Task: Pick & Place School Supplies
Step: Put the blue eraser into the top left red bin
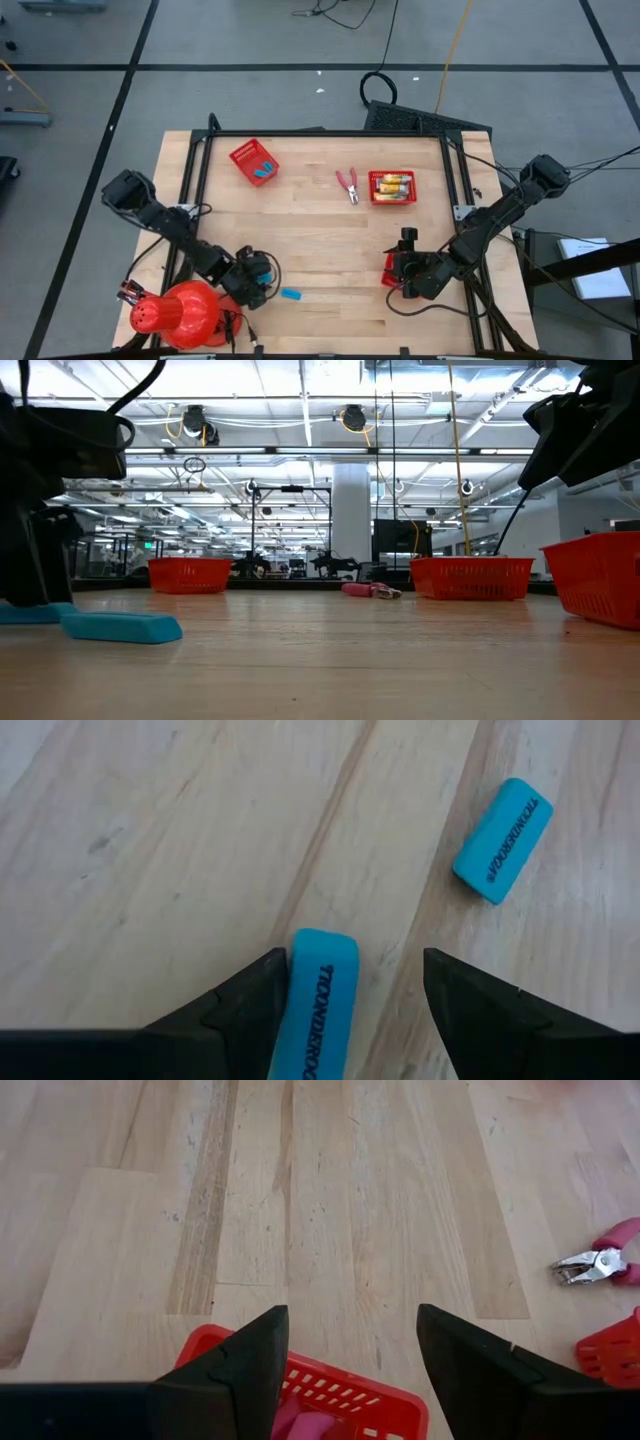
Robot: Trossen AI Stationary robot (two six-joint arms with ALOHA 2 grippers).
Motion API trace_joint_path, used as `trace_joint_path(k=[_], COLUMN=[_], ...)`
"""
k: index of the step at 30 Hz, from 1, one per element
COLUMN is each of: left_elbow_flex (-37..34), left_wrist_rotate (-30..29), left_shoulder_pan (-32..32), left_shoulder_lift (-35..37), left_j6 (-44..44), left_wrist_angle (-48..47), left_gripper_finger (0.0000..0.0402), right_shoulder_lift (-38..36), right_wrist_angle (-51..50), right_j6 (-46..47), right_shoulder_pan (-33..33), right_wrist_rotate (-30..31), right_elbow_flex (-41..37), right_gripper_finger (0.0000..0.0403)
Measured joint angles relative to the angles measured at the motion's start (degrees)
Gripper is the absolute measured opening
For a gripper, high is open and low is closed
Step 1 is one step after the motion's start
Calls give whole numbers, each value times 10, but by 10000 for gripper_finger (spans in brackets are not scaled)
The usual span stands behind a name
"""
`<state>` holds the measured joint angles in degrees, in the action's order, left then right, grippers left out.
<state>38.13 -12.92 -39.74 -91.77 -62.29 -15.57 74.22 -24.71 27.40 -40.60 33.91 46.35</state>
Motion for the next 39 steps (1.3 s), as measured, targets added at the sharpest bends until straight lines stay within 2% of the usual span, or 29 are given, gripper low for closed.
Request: trace_joint_path(k=[8,19,23,30,36,39], left_elbow_flex=[0,0,0,-2,-1,-2], left_wrist_rotate=[-8,-17,-21,-30,-28,-45], left_shoulder_pan=[-30,-34,-34,-34,-30,-28], left_shoulder_lift=[-1,-1,-1,0,0,0], left_j6=[49,32,31,33,42,47], left_wrist_angle=[-13,-40,-51,-61,-63,-54], left_gripper_finger=[239,235,190,54,49,49], right_shoulder_lift=[0,0,0,0,0,0], right_wrist_angle=[0,0,0,0,0,0], right_j6=[0,4,4,4,3,3], right_shoulder_pan=[0,0,0,0,0,0], right_wrist_rotate=[0,0,0,0,0,1], right_elbow_flex=[0,0,0,0,0,0], right_gripper_finger=[212,212,212,212,212,212])
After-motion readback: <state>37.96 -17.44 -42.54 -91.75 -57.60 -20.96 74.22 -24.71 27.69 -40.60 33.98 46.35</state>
